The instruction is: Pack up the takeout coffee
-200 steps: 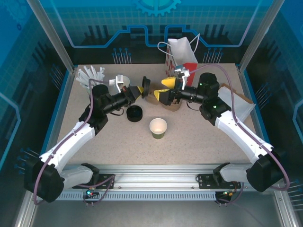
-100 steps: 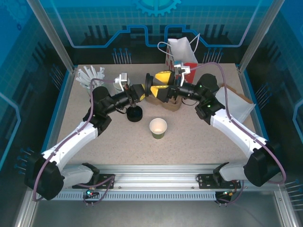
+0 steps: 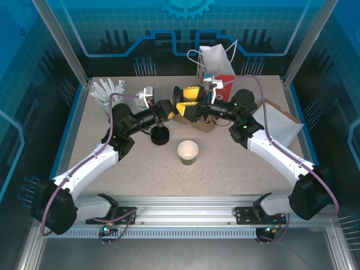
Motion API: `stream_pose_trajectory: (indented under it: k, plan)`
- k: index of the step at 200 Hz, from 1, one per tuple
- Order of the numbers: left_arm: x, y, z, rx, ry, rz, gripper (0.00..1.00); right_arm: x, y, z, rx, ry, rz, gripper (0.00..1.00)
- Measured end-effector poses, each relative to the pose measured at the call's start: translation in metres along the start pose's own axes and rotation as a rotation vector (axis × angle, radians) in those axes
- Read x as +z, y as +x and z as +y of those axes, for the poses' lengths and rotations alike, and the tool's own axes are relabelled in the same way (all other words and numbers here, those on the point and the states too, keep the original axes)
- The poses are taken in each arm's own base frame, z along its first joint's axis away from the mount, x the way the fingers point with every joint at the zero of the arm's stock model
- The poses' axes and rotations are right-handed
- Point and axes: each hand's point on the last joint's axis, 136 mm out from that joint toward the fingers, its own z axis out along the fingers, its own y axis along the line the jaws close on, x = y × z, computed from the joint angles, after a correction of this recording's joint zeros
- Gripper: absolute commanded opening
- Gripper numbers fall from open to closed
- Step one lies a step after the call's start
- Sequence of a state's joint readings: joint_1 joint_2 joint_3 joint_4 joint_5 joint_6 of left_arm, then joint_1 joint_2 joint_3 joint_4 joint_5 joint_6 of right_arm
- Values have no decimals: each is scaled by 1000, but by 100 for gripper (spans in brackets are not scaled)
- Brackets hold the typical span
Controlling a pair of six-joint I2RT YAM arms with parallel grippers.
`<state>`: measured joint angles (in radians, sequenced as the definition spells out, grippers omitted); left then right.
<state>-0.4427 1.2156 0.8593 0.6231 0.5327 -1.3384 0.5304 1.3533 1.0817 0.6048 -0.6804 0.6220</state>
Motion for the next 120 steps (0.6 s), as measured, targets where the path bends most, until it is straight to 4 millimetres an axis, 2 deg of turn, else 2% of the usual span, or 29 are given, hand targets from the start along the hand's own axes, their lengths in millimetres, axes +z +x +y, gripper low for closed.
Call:
stream_pose_trajectory:
  k: [59, 85, 120]
  plan:
    - [0, 0, 3, -9, -2, 0, 10, 0, 4, -3, 8, 14, 1, 85]
    - [0, 0, 4, -10, -4, 0, 10, 1, 5, -3, 11, 15, 2, 88]
    - [1, 0, 6, -13, -8, 0, 10, 1, 6, -4, 14, 17, 5, 83]
